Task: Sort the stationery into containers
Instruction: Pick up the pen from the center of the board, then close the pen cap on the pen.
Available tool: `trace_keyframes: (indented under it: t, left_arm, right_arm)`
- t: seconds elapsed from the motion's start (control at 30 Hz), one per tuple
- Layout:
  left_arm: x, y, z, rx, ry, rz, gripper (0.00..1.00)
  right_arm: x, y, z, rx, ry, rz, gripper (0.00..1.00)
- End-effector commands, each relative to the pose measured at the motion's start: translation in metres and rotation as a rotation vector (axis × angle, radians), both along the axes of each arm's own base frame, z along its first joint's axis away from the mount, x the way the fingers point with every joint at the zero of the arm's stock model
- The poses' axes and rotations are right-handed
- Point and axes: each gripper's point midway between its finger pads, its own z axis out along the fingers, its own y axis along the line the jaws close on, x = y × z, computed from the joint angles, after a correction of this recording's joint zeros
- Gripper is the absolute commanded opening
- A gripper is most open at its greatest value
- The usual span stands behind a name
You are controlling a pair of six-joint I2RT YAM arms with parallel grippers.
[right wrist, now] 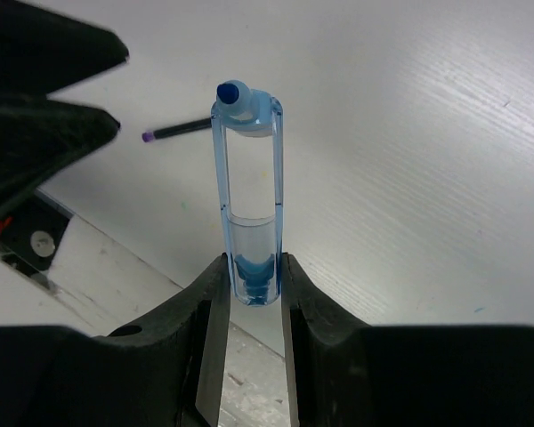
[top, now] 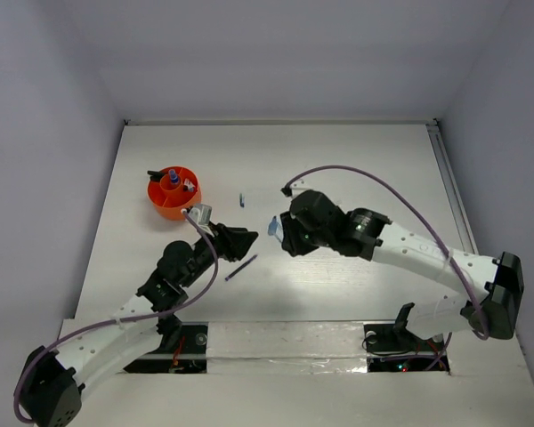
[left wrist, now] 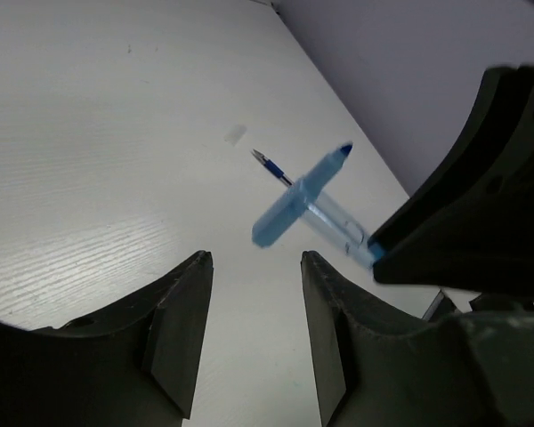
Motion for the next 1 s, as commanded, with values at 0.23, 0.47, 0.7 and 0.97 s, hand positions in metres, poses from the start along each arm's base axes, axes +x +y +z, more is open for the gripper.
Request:
trace_keyframes:
  t: [0.23, 0.47, 0.7, 0.97]
  left_arm:
    - [-0.018, -0.007, 0.040, -0.005, -0.217, -0.097, 0.40]
    - [-0.009, -0.008, 0.058, 0.016, -0.275, -0.051, 0.44]
    - [-0.008, -0.013, 0.066, 0.023, -0.304, -0.037, 0.47]
    - [-0.011, -0.020, 0.072, 0.018, -0.325, -0.050, 0.34]
  right_arm:
    - [-0.010, 0.020, 0.084, 0.208, 0.063, 0.213, 0.13]
    - [-0.020, 0.031, 0.105, 0.276, 0.102, 0.291, 0.13]
    - [-0.026, 0.031, 0.100, 0.262, 0.136, 0.313, 0.13]
    - [-0.027, 0.029, 0.095, 0.267, 0.152, 0.314, 0.13]
